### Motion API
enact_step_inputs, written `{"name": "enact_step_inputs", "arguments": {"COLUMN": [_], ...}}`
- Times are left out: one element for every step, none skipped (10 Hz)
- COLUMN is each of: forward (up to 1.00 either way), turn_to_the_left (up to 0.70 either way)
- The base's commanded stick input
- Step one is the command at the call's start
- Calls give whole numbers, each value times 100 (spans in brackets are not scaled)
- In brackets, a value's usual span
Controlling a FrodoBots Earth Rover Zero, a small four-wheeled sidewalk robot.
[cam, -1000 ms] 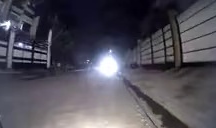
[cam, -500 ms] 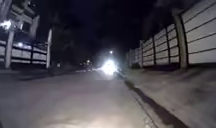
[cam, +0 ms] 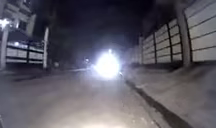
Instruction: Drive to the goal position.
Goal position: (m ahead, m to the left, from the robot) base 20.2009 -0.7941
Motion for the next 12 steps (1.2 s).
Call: {"name": "enact_step_inputs", "arguments": {"forward": [50,50,50,50,50,50,50,50,50,50,50,50], "turn_to_the_left": [0,0,0,0,0,0,0,0,0,0,0,0]}}
